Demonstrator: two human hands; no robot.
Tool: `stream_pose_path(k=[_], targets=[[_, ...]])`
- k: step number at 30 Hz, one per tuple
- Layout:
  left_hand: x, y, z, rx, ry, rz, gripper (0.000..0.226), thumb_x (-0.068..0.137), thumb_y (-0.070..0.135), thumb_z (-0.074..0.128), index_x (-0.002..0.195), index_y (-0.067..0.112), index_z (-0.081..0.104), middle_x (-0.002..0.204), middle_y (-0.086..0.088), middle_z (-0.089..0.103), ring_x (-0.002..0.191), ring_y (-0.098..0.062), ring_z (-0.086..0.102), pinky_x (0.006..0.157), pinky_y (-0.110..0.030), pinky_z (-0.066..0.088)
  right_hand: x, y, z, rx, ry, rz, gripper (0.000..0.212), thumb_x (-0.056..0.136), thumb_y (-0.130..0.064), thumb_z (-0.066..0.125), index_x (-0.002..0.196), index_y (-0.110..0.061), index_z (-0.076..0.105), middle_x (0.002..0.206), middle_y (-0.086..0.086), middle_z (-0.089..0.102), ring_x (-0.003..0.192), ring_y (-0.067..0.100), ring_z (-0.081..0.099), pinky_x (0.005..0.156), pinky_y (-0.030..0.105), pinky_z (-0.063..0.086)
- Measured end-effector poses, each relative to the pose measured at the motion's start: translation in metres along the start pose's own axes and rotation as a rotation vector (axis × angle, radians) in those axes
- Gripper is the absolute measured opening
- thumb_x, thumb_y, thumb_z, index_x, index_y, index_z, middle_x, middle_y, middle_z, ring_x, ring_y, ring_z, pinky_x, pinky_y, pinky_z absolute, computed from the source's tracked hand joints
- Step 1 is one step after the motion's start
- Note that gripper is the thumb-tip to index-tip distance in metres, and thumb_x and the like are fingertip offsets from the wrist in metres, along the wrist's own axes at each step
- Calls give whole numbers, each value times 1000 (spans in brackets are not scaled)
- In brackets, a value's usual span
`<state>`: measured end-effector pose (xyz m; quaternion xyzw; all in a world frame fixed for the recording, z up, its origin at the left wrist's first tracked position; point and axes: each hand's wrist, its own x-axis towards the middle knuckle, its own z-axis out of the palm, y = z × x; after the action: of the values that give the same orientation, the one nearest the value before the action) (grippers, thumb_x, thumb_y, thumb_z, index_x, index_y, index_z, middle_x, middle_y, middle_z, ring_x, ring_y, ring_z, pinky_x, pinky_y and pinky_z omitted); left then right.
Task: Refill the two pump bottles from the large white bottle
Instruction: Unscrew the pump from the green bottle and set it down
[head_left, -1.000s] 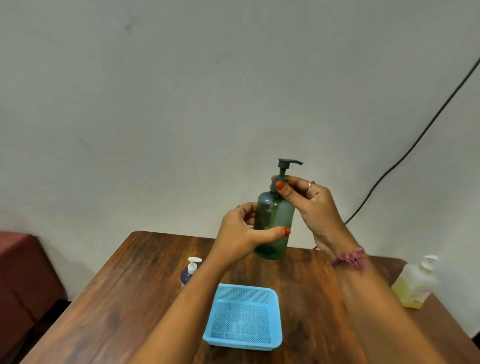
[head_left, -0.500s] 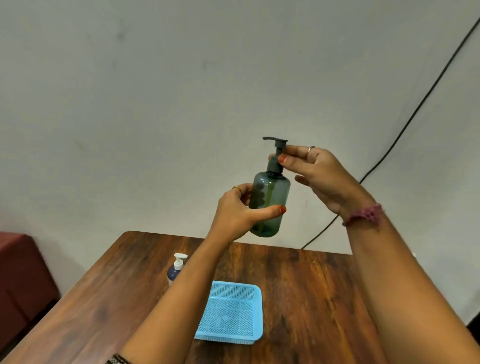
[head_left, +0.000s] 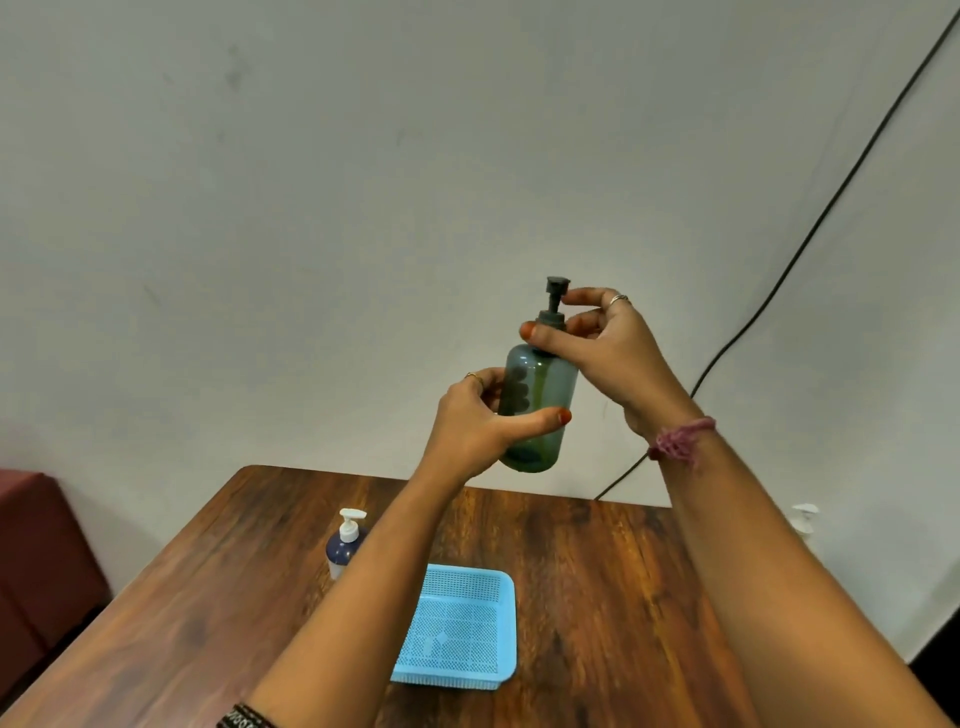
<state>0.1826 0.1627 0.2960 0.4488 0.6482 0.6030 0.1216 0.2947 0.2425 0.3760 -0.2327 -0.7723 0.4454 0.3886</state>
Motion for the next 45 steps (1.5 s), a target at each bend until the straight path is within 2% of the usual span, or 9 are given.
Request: stream_pose_path(k=[5, 9, 19, 25, 29, 32, 35, 39, 45], targets=[[0, -5, 1, -10, -1, -10, 77, 65, 43, 83, 130, 14, 53, 119, 1, 63, 106, -14, 61, 85, -24, 55, 2, 3, -1, 172, -25, 77, 42, 90, -22, 60, 130, -20, 45, 103, -1, 70, 97, 5, 62, 70, 18, 41], [2, -5, 3, -6, 5, -8, 76, 65, 43, 82, 129, 15, 53, 118, 3, 63, 104, -12, 61, 81, -19, 53, 1, 6, 6, 113, 59, 21, 55, 79, -27, 75, 124, -19, 44, 94, -4, 64, 87, 6, 63, 65, 14, 46], [5, -7, 6, -11, 11, -7, 74, 65, 41, 83, 128, 16, 53, 115, 5, 62, 100, -8, 60, 73, -13, 51, 5, 12, 6, 142, 105, 10, 50, 81, -26, 73, 124, -19, 47, 95, -2, 64, 84, 3, 62, 56, 6, 45], [7, -10, 8, -10, 14, -8, 77, 65, 42, 83, 130, 14, 52, 118, 2, 63, 105, -11, 60, 78, -15, 52, 8, 15, 2, 225, 109, 26, 41, 93, -26, 54, 132, -21, 44, 93, -8, 68, 99, 6, 60, 69, 17, 39], [9, -8, 10, 0, 18, -2, 76, 65, 42, 83, 129, 15, 53, 117, 4, 62, 103, -9, 60, 75, -12, 50, 7, 15, 6, 138, 110, 1, 55, 81, -29, 73, 127, -20, 45, 92, -6, 61, 83, 1, 61, 59, 7, 45], [9, -10, 11, -3, 20, -8, 77, 64, 43, 83, 129, 16, 53, 118, 3, 63, 103, -9, 60, 74, -12, 50, 7, 17, 4, 185, 100, 24, 45, 88, -21, 64, 129, -18, 46, 91, -5, 67, 81, 0, 62, 55, 5, 43], [8, -12, 11, 2, 25, -7, 77, 65, 43, 83, 130, 16, 52, 118, 4, 62, 105, -10, 60, 72, -11, 50, 7, 17, 5, 225, 84, 34, 40, 92, -22, 55, 131, -21, 42, 94, -6, 68, 85, -2, 60, 60, 11, 41], [8, -11, 10, 5, 27, -7, 77, 65, 41, 83, 130, 16, 51, 115, 7, 60, 100, -7, 58, 68, -9, 48, 6, 19, 9, 171, 106, 12, 53, 81, -26, 73, 126, -18, 46, 95, -3, 64, 85, 4, 63, 62, 10, 47], [4, -15, 11, -5, 37, -19, 77, 66, 40, 83, 132, 17, 50, 115, 7, 58, 101, -8, 57, 70, -9, 49, 7, 22, 8, 250, 94, 38, 40, 93, -24, 54, 131, -21, 44, 95, -6, 67, 96, 7, 62, 65, 16, 42]])
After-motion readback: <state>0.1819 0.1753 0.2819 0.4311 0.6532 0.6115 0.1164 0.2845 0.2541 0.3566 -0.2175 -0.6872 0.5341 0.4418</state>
